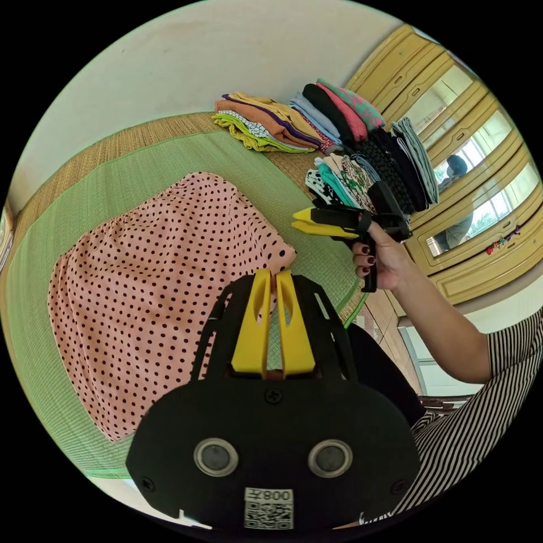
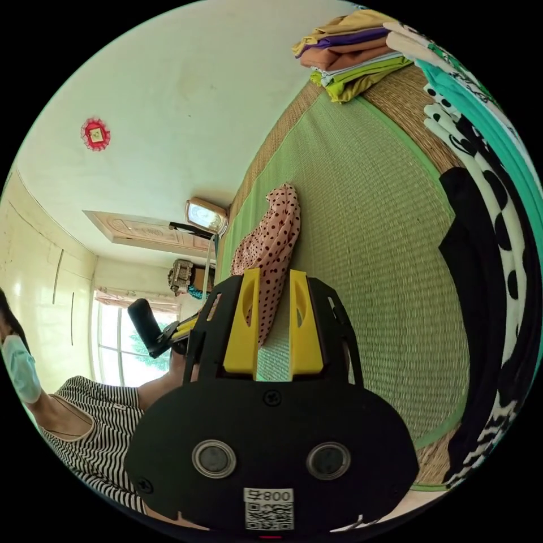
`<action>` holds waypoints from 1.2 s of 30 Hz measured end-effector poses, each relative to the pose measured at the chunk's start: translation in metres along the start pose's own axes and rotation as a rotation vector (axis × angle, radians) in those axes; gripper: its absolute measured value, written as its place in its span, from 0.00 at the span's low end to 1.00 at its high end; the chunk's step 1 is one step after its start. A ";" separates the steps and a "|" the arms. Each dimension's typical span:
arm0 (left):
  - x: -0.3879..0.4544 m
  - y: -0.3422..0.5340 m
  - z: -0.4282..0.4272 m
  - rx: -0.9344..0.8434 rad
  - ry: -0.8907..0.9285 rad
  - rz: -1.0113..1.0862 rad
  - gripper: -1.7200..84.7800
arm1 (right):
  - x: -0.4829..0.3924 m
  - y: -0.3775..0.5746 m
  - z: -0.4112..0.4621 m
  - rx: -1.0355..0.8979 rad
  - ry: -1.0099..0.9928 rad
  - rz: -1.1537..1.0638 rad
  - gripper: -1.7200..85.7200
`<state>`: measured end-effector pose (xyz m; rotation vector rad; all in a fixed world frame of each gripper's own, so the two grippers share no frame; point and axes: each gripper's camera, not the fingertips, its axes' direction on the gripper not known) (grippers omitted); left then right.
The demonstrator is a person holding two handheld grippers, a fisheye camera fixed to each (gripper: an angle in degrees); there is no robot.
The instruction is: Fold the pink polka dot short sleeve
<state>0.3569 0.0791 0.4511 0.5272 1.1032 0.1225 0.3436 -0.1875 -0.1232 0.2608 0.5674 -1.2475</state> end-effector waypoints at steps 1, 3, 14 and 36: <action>-0.001 0.002 0.000 0.002 0.008 -0.006 0.04 | 0.001 -0.005 0.003 -0.002 -0.004 0.006 0.12; -0.003 0.005 0.000 0.001 0.022 -0.008 0.04 | 0.005 -0.027 0.015 -0.007 -0.029 0.035 0.12; -0.015 0.017 -0.009 -0.019 0.110 0.013 0.04 | 0.006 -0.107 0.073 -0.091 0.008 0.090 0.13; -0.142 0.084 -0.182 0.231 0.331 -0.158 0.03 | -0.117 -0.119 0.160 -0.046 0.074 -0.094 0.03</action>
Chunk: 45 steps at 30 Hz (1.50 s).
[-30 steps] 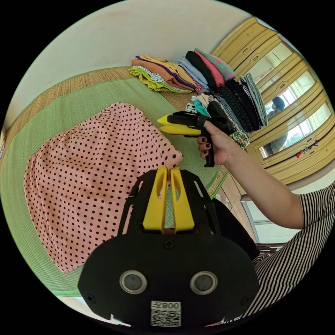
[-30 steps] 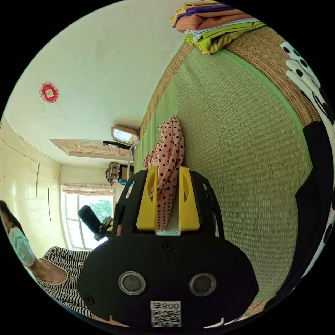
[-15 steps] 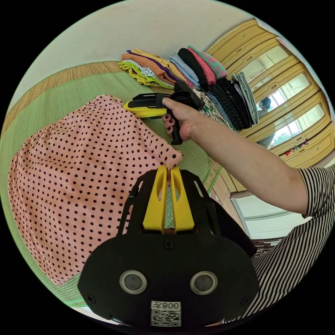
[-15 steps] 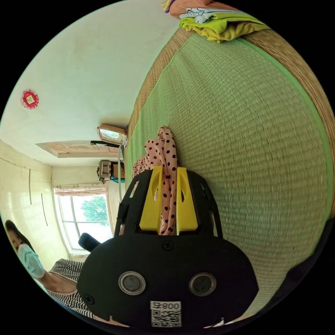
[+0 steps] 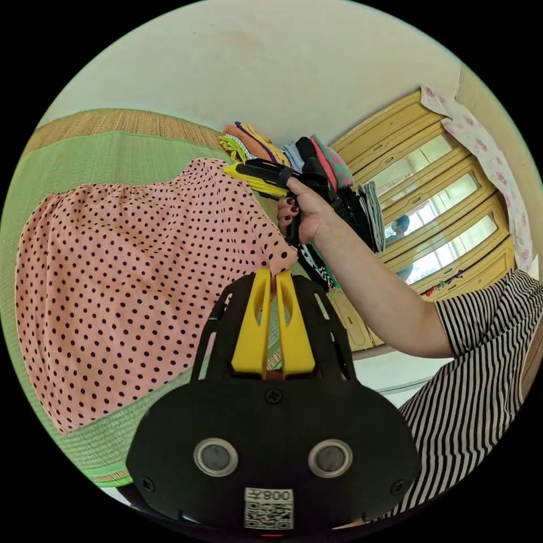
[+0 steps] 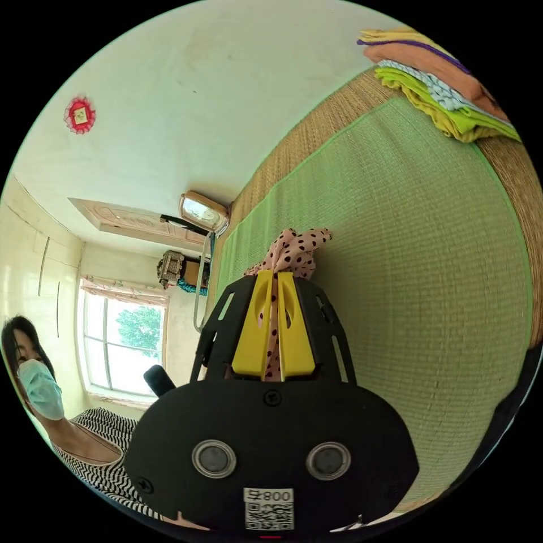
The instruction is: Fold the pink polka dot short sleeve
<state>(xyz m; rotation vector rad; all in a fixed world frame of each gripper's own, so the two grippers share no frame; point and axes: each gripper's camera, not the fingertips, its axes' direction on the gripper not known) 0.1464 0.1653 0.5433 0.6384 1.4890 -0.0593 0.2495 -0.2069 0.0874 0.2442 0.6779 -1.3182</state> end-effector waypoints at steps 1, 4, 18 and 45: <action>-0.008 0.005 -0.025 0.038 0.006 -0.023 0.03 | -0.010 0.001 0.005 0.003 0.007 -0.018 0.03; -0.036 0.024 -0.087 0.126 0.016 -0.129 0.03 | -0.059 0.001 0.044 -0.032 0.034 -0.107 0.03; -0.166 0.117 -0.284 0.349 0.044 -0.571 0.03 | -0.179 0.022 0.297 -0.282 0.238 -0.269 0.03; -0.181 0.135 -0.415 0.303 0.117 -0.596 0.02 | -0.212 0.066 0.501 -0.432 0.629 -0.476 0.02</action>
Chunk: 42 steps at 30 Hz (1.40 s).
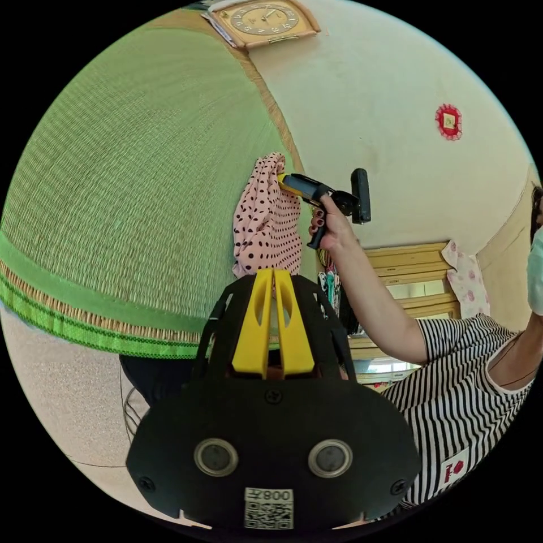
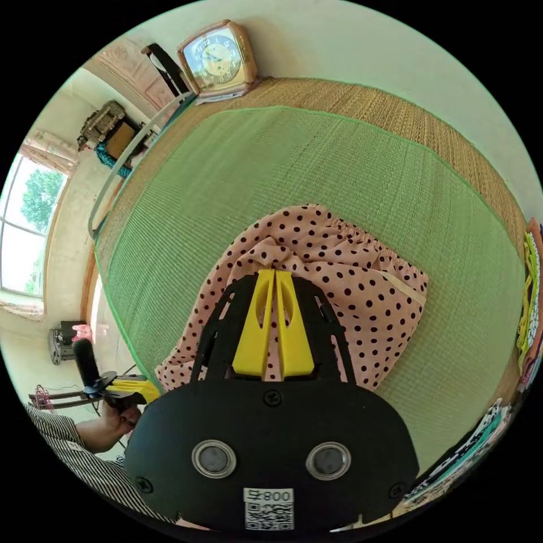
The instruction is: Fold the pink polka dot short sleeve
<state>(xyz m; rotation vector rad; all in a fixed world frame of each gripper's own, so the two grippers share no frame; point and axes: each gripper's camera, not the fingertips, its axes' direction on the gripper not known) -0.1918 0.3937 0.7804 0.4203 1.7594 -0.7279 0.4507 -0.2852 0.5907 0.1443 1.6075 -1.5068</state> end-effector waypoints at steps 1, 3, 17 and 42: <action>0.006 -0.004 0.004 -0.019 -0.047 0.041 0.02 | -0.004 -0.002 0.009 -0.023 0.024 -0.013 0.02; 0.011 -0.009 0.016 -0.082 -0.165 0.049 0.02 | -0.016 0.002 0.019 0.035 0.053 -0.038 0.02; 0.047 0.018 0.022 -0.152 -0.229 0.097 0.03 | -0.043 0.071 -0.011 0.075 -0.080 -0.089 0.03; 0.099 0.073 0.078 -0.181 -0.374 0.165 0.04 | -0.150 0.276 0.080 0.035 0.368 -0.342 0.07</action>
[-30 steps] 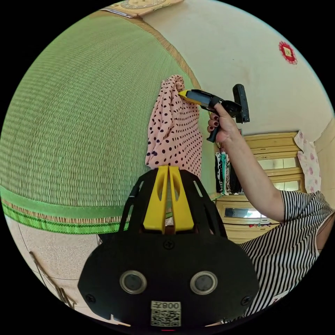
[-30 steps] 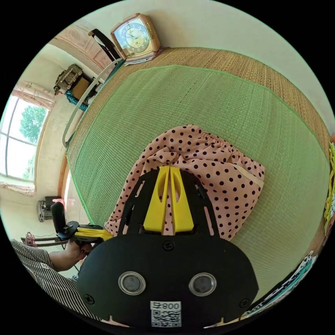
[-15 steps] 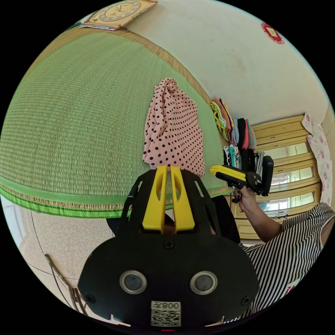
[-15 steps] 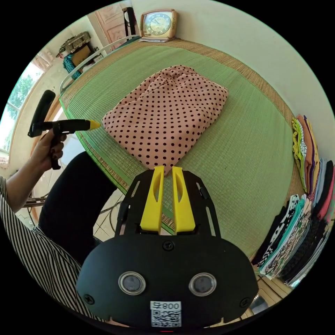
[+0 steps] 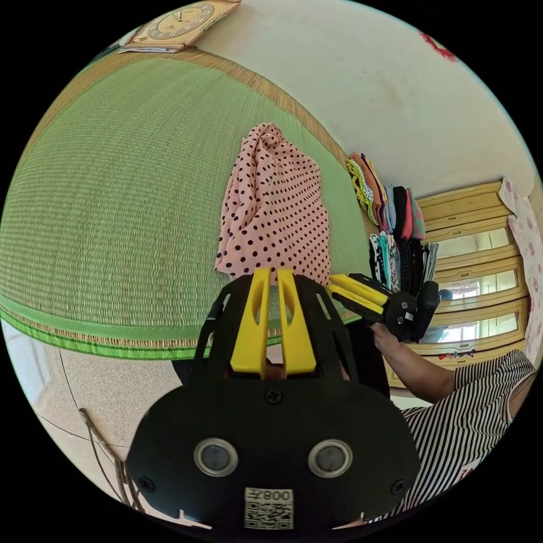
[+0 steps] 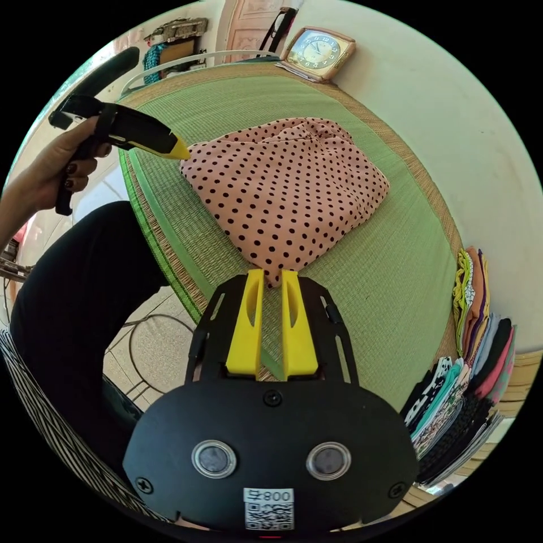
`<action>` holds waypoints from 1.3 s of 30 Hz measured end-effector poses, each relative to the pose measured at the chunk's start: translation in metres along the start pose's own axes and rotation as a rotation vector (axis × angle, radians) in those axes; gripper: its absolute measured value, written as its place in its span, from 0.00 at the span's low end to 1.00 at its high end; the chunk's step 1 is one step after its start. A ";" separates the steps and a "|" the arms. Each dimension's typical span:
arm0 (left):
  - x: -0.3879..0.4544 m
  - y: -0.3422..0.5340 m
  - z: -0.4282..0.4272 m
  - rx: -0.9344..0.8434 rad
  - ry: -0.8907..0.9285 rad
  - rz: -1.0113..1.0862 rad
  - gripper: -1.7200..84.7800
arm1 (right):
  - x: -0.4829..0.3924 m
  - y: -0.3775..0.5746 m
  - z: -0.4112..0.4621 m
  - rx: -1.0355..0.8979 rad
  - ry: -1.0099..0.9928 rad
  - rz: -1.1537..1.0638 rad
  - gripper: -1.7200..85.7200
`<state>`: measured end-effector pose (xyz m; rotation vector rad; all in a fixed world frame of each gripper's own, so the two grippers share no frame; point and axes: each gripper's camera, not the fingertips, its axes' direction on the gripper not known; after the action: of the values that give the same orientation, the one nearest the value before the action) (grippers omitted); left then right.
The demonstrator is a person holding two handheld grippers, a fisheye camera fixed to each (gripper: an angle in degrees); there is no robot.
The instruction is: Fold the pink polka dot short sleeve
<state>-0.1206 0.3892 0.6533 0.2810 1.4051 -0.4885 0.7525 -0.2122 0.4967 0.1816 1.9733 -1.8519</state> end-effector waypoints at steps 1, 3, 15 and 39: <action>0.001 0.002 0.003 -0.003 -0.002 -0.007 0.04 | 0.001 0.000 0.001 -0.003 -0.010 0.006 0.06; 0.002 0.005 0.005 0.002 -0.005 -0.011 0.04 | 0.004 0.001 -0.006 0.026 -0.017 0.039 0.04; 0.012 0.004 0.031 0.002 -0.039 0.031 0.03 | 0.048 0.024 -0.026 0.089 -0.202 0.261 0.02; -0.037 0.006 0.038 -0.007 -0.068 0.045 0.03 | 0.085 0.043 0.024 -0.036 -0.235 0.293 0.02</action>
<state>-0.0880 0.3827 0.6950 0.2873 1.3316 -0.4521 0.6976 -0.2472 0.4238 0.2181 1.7176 -1.5731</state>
